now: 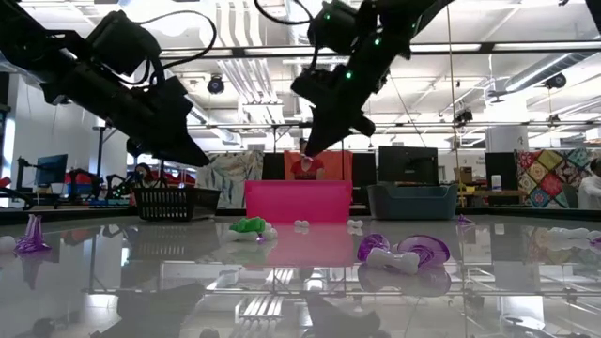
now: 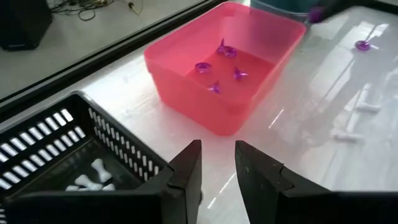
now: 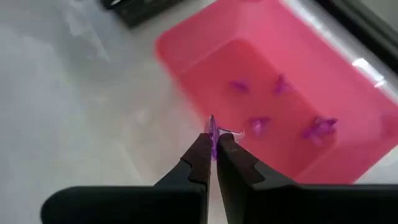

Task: Sort Halloween decoration
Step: Put the purple hat toy into the pink bin

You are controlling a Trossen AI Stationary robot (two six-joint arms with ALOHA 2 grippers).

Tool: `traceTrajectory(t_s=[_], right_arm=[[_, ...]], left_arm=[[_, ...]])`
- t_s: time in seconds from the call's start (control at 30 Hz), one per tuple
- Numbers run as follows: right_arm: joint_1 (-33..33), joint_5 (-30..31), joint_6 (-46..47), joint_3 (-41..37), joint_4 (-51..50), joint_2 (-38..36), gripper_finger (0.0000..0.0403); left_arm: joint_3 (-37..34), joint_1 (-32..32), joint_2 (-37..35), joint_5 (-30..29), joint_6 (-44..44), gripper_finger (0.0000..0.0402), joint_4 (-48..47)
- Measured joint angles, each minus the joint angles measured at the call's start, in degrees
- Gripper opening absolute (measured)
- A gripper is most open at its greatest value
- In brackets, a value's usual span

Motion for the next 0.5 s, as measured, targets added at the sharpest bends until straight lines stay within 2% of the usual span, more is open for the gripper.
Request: traceTrajectory(t_s=[0.23,0.5], right_arm=[[-4.8,-0.2,-1.8,-0.2,5.2,1.6,0.0020],[-6.2,-0.4,-2.6,-0.3,4.9,1.7,0.0092]], left_arm=[[0.4,-1.9,-0.1,0.0,0.0,0.0079,0.4],[0.5,-2.4,-0.3,0.0,0.0,0.0079,0.6]])
